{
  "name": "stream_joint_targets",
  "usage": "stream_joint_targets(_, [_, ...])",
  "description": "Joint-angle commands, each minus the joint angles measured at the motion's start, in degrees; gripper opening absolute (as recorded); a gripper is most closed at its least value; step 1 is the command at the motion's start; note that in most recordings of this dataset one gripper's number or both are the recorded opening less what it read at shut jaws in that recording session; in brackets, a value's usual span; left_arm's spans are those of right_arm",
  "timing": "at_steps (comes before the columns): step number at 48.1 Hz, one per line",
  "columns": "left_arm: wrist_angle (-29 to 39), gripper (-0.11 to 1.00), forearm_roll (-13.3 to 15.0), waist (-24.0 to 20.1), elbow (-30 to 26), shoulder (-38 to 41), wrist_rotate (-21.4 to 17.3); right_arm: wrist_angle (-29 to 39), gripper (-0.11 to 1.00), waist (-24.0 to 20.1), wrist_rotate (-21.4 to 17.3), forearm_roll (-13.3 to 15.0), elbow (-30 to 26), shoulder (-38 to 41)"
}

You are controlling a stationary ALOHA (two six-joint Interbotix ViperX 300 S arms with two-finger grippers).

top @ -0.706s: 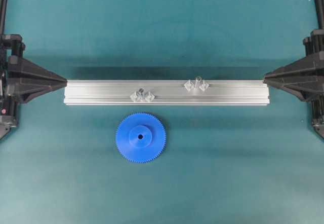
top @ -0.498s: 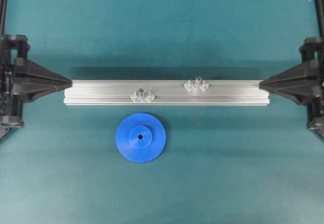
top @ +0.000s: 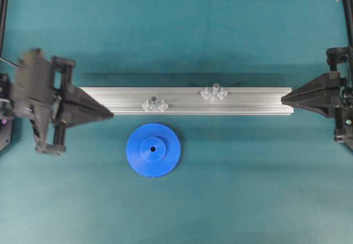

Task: Find the location of the shaft and insert the large gear.
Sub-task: 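Move the left gripper over the blue gear's hub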

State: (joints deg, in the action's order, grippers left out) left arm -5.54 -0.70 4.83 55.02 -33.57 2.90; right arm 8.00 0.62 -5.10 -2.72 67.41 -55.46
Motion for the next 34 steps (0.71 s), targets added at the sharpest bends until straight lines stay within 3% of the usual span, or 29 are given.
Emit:
stream_joint_targets(1, [4.66,0.0,-0.18,1.32,-4.39,2.37,0.0,1.05,0.03,0.26,-0.53,0.35,-2.29,0.53])
stream_joint_targets(14, [14.77,0.0,-0.26,2.81,-12.04,10.2,4.92,7.12,0.03,0.79,-0.62,0.35,-2.64,0.35])
stream_joint_targets(22, [17.05,0.05,-0.26,3.43,-14.5,15.38,5.1,7.29,0.03,1.41,-0.62,0.35,-2.46,0.0])
stream_joint_targets(27, [17.05,0.25,-0.18,3.52,-15.91,18.02,5.36,7.38,0.03,1.49,-0.62,0.35,-2.29,-0.35])
stream_joint_targets(34, [17.14,0.69,-0.18,3.78,-17.14,21.45,7.21,7.38,0.03,1.67,-0.62,0.35,-1.58,-1.32])
